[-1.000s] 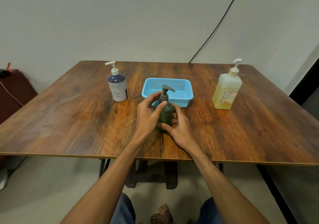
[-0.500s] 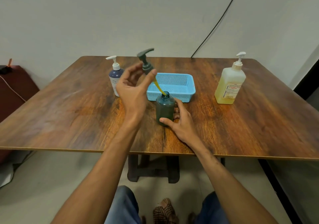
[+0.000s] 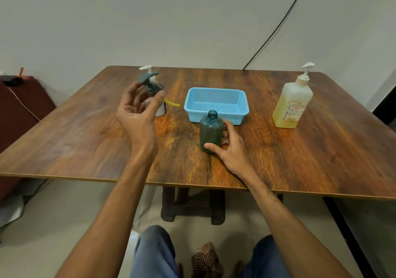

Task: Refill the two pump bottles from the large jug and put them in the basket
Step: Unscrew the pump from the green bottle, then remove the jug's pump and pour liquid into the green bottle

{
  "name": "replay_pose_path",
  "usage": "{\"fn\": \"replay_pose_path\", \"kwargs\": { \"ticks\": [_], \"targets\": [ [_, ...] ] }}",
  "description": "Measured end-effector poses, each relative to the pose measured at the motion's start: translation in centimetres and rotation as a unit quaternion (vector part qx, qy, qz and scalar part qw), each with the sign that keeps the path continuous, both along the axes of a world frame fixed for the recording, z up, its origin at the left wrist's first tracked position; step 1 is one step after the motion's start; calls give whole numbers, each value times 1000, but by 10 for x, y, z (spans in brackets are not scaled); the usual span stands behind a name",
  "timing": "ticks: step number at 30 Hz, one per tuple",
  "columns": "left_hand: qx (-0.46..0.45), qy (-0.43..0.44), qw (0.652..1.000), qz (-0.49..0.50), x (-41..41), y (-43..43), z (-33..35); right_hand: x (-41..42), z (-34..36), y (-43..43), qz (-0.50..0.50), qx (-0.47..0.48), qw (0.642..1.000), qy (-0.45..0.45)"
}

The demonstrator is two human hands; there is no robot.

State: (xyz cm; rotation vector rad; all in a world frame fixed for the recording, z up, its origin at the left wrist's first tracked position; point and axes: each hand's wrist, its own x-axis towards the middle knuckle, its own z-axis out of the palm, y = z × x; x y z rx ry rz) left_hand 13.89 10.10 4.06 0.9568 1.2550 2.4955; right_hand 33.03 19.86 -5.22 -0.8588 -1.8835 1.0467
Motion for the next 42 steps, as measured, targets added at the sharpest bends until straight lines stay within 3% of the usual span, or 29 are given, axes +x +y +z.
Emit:
{"fn": "replay_pose_path", "kwargs": {
  "ticks": [6, 12, 16, 23, 30, 36, 42],
  "targets": [
    [-166, 118, 977, 69, -7, 2, -59, 0, 0, 0, -3, 2, 1000, -1],
    [-302, 236, 919, 89, -13, -1, -96, 0, 0, 1, -8, 6, 1000, -7],
    [-365, 268, 888, 81, -16, 0, -101, 0, -1, 2, -9, 8, 1000, -11],
    [-404, 282, 868, 67, -12, -1, -96, 0, -1, 2, -12, 16, 1000, -9],
    [-373, 318, 869, 66, 11, -4, -75, 4, 1, 0, -6, 3, 1000, -24],
    [-335, 320, 886, -14, 42, -6, -60, 14, 3, -4, 5, -2, 1000, -2],
    [-181, 331, 926, -2, 84, -10, -48, 42, 14, -3, -71, 6, 996, 60]
  ]
}}
